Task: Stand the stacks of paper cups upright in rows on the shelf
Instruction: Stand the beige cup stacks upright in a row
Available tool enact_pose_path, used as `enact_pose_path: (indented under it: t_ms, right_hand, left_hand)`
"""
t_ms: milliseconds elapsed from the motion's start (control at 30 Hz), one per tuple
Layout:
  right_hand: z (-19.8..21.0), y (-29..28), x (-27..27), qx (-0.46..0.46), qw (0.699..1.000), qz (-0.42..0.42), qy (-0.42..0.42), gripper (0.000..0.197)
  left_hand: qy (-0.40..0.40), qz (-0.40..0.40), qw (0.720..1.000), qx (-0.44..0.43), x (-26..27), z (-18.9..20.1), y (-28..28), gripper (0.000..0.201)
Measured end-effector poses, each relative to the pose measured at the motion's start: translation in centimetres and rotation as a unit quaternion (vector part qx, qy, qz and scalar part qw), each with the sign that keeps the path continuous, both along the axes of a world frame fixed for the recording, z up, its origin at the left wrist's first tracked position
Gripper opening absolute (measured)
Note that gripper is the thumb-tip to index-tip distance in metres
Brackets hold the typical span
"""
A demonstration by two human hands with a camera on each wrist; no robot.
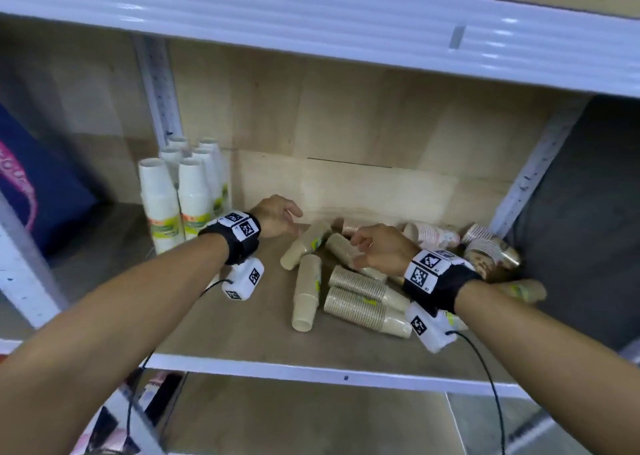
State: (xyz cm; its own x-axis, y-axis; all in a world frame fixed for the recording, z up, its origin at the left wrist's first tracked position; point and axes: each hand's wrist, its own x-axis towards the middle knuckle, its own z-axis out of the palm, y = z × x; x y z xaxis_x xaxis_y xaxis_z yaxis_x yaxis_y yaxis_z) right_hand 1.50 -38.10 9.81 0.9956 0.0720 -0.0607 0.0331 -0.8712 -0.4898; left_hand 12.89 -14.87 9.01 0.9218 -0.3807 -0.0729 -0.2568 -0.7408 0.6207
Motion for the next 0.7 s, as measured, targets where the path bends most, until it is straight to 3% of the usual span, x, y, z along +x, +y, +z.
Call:
enact_pose_path:
  t_ms: [167, 400, 567, 700]
  right_hand:
    - [-4.2, -2.0, -2.3, -0.042, 0.998, -0.028, 0.040, 0.047]
    - [-7.2, -3.3, -4.6, -0.093, 0.991, -0.041, 0.086, 0.054]
    - [-7.7, -3.8, -5.3, -0.155, 0.983, -0.033, 0.092, 0.037]
    - [-8.3, -4.0, -5.4, -0.170, 0.980, -0.031, 0.097, 0.055]
  left_hand:
    - [0.018, 0.014, 1.000, -0.002, 1.1, -4.2, -1.1, 0.050]
    - [0.064, -0.005, 0.998, 0.020, 2.6, -8.4, -1.0, 0.060]
    - [0.022, -0.007, 0.999, 0.039, 3.2, -9.7, -0.8, 0.057]
    - [-0.002, 0.006, 0.999, 0.032, 3.2, -10.3, -0.6, 0.060]
